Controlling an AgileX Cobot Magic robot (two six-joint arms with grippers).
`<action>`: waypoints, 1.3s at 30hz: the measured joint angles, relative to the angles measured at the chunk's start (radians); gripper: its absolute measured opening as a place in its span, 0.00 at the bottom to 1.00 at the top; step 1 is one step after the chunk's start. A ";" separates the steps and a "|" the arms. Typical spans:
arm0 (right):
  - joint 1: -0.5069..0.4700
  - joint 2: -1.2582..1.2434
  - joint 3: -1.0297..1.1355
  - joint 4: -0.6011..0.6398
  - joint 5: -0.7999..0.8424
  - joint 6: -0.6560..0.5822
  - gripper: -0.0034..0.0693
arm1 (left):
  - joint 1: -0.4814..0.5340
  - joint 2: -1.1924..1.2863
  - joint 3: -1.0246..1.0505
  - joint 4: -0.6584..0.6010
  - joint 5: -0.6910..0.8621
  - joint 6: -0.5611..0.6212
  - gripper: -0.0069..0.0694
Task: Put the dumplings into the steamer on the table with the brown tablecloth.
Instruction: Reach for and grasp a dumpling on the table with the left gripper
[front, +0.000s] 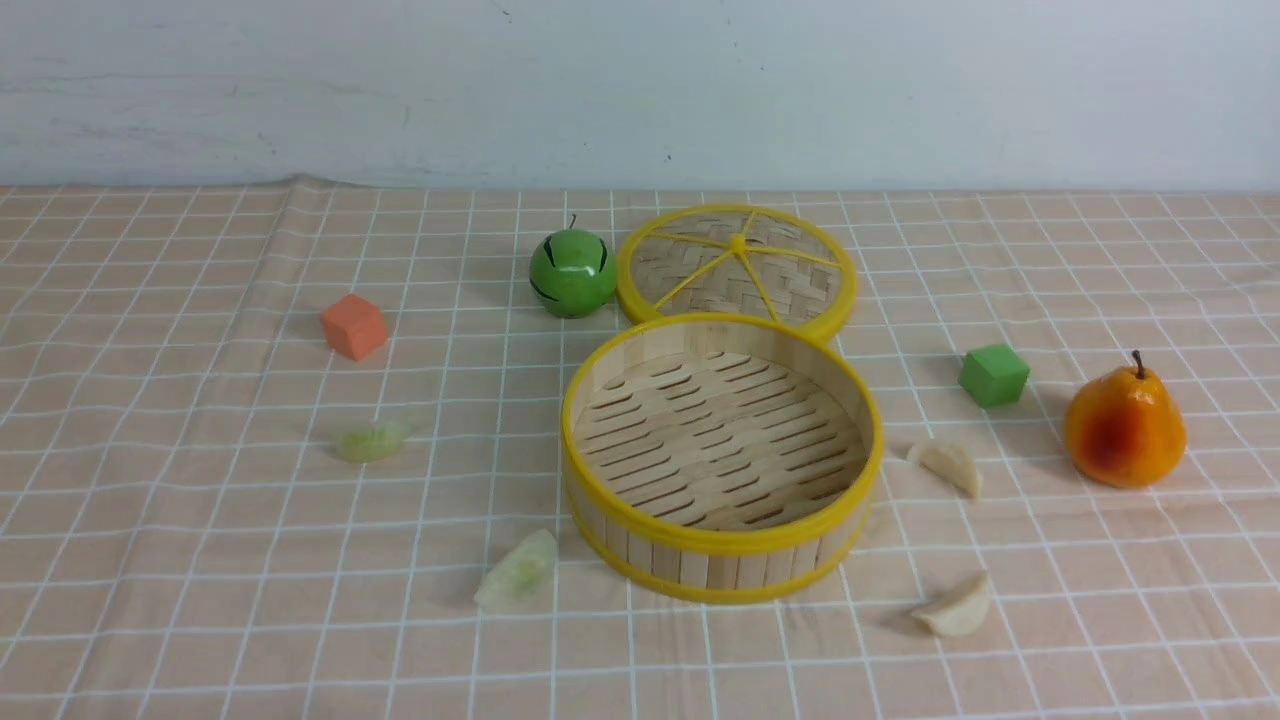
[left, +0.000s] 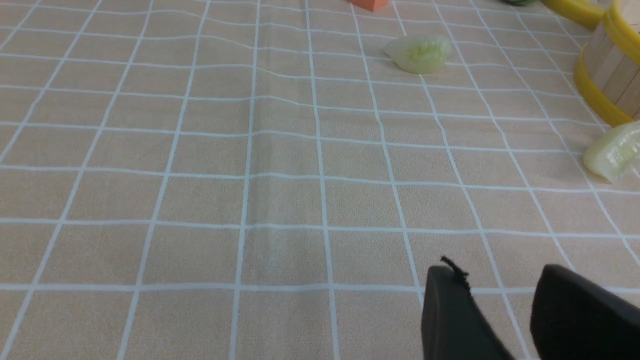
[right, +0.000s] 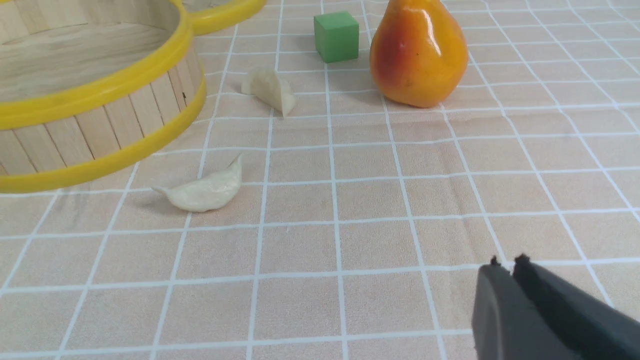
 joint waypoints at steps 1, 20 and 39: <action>0.000 0.000 0.000 0.000 0.000 0.000 0.10 | 0.000 0.000 0.000 0.000 0.000 0.000 0.40; 0.000 0.000 0.000 0.000 0.000 0.000 0.13 | 0.000 0.000 0.000 0.000 0.000 0.000 0.40; 0.000 0.000 0.000 -0.008 0.000 0.000 0.17 | 0.000 0.000 0.000 0.008 -0.011 0.000 0.40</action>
